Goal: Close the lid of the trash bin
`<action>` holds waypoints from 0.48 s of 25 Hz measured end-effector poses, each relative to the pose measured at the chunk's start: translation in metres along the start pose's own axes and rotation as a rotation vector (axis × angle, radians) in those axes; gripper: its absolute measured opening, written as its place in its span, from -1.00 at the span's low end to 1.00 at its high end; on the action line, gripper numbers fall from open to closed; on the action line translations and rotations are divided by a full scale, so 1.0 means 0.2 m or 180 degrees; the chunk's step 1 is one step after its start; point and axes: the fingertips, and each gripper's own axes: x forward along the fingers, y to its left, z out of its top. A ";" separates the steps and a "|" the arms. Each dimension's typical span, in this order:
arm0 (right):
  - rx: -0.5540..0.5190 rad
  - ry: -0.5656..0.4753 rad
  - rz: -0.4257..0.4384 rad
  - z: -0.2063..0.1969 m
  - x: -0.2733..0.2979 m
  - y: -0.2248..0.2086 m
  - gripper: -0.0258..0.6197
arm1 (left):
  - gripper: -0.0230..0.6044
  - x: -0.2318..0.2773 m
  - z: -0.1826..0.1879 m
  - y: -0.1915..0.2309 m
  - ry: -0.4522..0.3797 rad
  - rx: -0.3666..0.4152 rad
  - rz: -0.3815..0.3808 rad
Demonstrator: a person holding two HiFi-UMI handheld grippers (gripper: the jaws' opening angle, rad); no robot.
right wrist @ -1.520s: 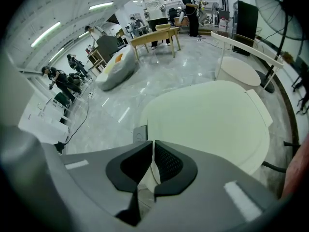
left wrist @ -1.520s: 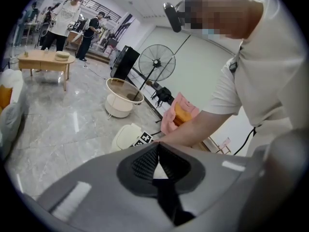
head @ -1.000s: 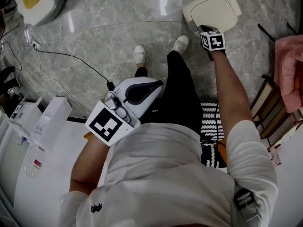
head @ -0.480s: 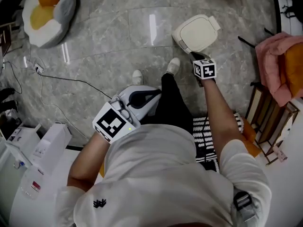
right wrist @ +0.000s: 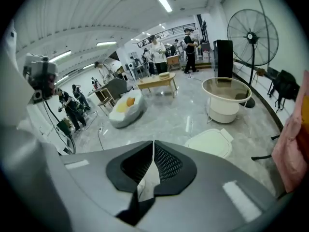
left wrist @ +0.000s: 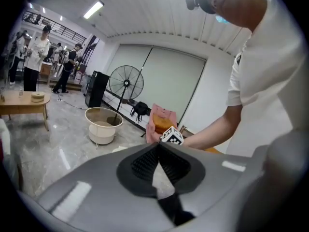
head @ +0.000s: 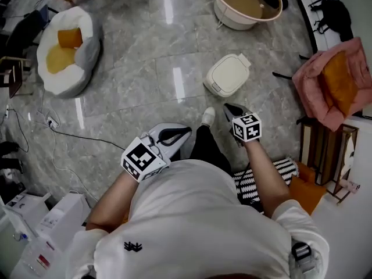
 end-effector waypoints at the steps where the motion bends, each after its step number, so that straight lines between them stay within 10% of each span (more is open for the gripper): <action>1: -0.0024 -0.0075 0.0011 0.03 -0.07 0.06 -0.89 | -0.74 -0.03 0.02 -0.01 -0.0018 0.0048 -0.0007; 12: -0.0087 -0.0758 0.0150 0.20 -0.64 0.72 -0.90 | -0.75 -0.29 0.05 -0.10 -0.0019 0.0258 0.0027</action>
